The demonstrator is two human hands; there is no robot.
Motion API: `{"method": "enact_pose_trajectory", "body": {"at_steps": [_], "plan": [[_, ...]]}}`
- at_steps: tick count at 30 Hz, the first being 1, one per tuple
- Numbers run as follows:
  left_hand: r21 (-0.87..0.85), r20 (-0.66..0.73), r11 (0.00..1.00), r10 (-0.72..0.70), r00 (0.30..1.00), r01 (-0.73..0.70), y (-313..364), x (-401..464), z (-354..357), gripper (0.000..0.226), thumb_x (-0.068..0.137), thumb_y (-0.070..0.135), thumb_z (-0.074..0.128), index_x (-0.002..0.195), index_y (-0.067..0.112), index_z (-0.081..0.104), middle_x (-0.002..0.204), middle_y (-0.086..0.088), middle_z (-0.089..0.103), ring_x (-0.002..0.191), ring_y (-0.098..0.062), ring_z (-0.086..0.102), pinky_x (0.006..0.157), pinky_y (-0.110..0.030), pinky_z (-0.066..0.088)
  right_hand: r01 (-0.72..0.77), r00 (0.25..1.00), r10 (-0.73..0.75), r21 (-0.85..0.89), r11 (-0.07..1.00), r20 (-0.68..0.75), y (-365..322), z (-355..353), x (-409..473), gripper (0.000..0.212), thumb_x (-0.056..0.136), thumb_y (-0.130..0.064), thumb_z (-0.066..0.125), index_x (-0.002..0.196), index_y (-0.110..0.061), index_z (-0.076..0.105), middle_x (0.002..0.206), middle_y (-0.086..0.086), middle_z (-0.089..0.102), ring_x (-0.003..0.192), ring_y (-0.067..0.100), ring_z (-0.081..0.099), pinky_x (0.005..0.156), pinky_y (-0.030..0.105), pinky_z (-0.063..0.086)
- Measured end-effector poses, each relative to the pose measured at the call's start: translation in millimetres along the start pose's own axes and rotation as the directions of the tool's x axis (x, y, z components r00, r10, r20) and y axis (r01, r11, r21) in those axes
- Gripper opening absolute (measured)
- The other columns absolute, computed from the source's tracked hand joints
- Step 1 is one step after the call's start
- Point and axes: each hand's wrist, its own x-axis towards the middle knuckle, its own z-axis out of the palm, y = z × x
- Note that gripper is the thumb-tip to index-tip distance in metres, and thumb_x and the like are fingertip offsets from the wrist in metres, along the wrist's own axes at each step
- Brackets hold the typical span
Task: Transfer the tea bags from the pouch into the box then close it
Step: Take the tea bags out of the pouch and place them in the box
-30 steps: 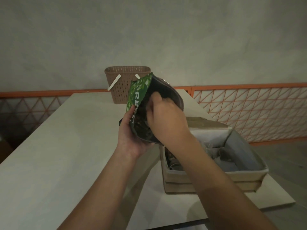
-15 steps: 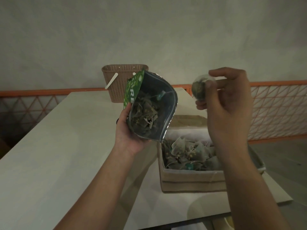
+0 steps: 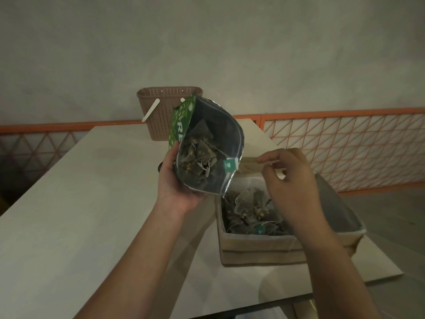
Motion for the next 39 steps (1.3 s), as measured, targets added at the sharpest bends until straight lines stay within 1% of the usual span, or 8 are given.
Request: {"method": "enact_pose_trajectory", "body": {"at_steps": [6,10,13,21,24,31,36,39], "plan": [[-0.012,-0.008,1.000,-0.014,1.000,0.014,-4,-6,7,0.062,0.095,0.062,0.050,0.129,0.014,0.071,0.134,-0.019,0.067,0.112,-0.037,0.069,0.089,-0.044,0.056,0.097,0.995,-0.097,0.135,0.986,-0.014,-22,19,-7,0.009,0.088,-0.025,0.068,0.093,-0.027,0.061,0.104,-0.008,0.054,0.100,0.009,0.056,0.083,0.018,0.044],[-0.006,-0.036,1.000,-0.006,0.999,0.006,-4,-7,7,0.064,0.095,0.061,0.051,0.135,0.013,0.066,0.137,-0.019,0.064,0.128,-0.035,0.059,0.099,-0.047,0.050,0.223,0.975,-0.211,-0.255,0.941,0.072,-20,32,-11,0.031,0.084,-0.041,0.071,0.112,-0.026,0.067,0.109,-0.001,0.055,0.094,0.015,0.057,0.073,0.024,0.049],[0.004,-0.036,1.000,-0.009,0.999,0.009,-4,-7,7,0.063,0.094,0.059,0.053,0.137,0.015,0.065,0.141,-0.017,0.062,0.132,-0.035,0.056,0.098,-0.046,0.052,0.212,0.977,-0.210,-0.372,0.904,0.045,-21,35,-12,0.020,0.085,-0.034,0.071,0.102,-0.023,0.069,0.099,-0.002,0.059,0.086,0.016,0.058,0.064,0.021,0.041],[0.004,0.029,1.000,-0.015,0.999,0.015,-1,-7,2,0.061,0.097,0.062,0.048,0.143,0.023,0.060,0.145,-0.014,0.060,0.123,-0.036,0.060,0.087,-0.045,0.058,0.065,0.991,-0.044,0.171,0.983,-0.127,-35,2,2,0.004,0.088,-0.026,0.069,0.087,-0.026,0.065,0.084,-0.015,0.065,0.083,0.001,0.060,0.070,0.009,0.045],[0.008,0.033,1.000,0.000,0.999,0.000,-2,-5,0,0.059,0.096,0.061,0.050,0.139,0.023,0.064,0.141,-0.013,0.063,0.119,-0.036,0.063,0.087,-0.044,0.057,0.047,0.983,0.008,0.288,0.956,-0.184,-38,-15,7,0.005,0.091,-0.028,0.067,0.088,-0.025,0.064,0.082,-0.009,0.068,0.078,0.009,0.063,0.068,0.019,0.050],[-0.001,0.057,1.000,-0.007,0.998,0.007,-2,-3,1,0.058,0.097,0.060,0.048,0.137,0.023,0.065,0.138,-0.012,0.065,0.117,-0.034,0.065,0.087,-0.044,0.060,-0.076,0.997,0.079,0.261,0.962,-0.002,-26,-32,10,0.007,0.091,-0.023,0.067,0.091,-0.017,0.065,0.076,-0.004,0.072,0.053,0.006,0.058,0.047,0.020,0.050],[0.019,0.063,1.000,-0.026,0.998,0.025,-2,-2,1,0.057,0.096,0.062,0.047,0.130,0.022,0.070,0.136,-0.011,0.066,0.115,-0.033,0.065,0.084,-0.043,0.060,-0.098,0.995,0.082,0.301,0.948,0.063,-16,-30,7,0.007,0.094,-0.022,0.063,0.095,-0.016,0.068,0.081,-0.003,0.074,0.062,0.013,0.065,0.058,0.024,0.056],[0.027,0.050,0.999,-0.024,0.998,0.023,-3,-3,2,0.056,0.096,0.062,0.049,0.123,0.020,0.074,0.133,-0.012,0.068,0.111,-0.034,0.068,0.082,-0.043,0.061,-0.026,0.998,0.017,0.168,0.985,0.059,-6,-27,6,0.021,0.096,-0.035,0.054,0.093,-0.024,0.072,0.083,-0.012,0.071,0.079,-0.002,0.064,0.070,0.008,0.047]]}}
